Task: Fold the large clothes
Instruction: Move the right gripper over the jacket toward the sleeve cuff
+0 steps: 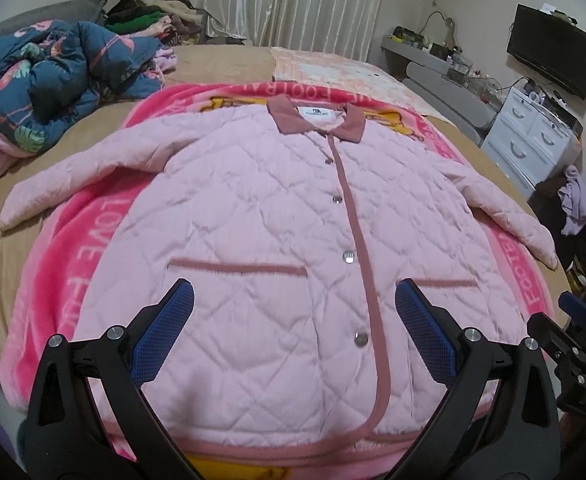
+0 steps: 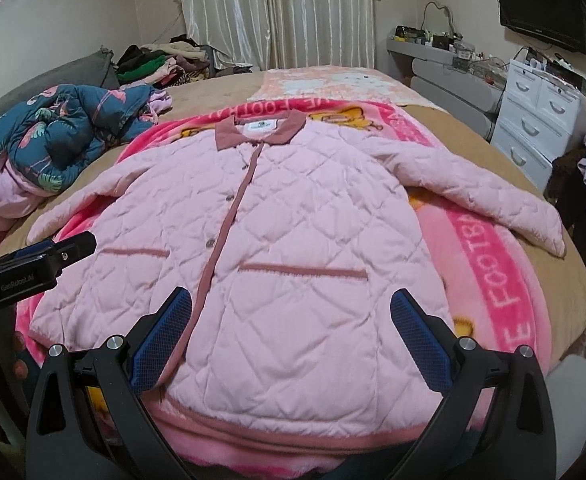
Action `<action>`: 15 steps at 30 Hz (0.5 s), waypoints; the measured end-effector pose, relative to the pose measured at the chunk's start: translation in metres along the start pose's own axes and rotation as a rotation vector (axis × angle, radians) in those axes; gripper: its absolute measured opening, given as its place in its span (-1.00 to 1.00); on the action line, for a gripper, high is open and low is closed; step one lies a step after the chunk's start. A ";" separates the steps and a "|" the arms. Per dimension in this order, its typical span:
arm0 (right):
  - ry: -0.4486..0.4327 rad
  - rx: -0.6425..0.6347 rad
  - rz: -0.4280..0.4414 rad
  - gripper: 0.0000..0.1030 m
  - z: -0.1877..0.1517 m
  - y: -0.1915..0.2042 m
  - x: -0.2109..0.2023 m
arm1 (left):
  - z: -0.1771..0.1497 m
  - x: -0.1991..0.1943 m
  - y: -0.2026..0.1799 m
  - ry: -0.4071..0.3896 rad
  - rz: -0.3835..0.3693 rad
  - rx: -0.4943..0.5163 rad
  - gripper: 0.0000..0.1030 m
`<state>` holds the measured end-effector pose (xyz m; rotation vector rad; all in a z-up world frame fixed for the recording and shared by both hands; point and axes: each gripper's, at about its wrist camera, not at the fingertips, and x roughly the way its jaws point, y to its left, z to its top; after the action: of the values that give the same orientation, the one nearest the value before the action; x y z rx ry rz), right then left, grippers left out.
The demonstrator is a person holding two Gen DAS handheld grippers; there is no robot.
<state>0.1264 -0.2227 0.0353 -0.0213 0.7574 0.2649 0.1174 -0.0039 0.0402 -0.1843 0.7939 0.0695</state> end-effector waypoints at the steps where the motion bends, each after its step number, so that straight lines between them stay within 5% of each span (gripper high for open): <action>1: -0.006 -0.004 -0.005 0.92 0.004 -0.001 0.001 | 0.002 0.002 -0.001 0.003 0.005 -0.001 0.83; 15: -0.042 -0.011 -0.018 0.92 0.058 -0.011 0.020 | 0.056 0.027 -0.017 0.003 0.013 0.024 0.83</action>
<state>0.1822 -0.2223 0.0635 -0.0332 0.7137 0.2515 0.1780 -0.0104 0.0612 -0.1566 0.7989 0.0715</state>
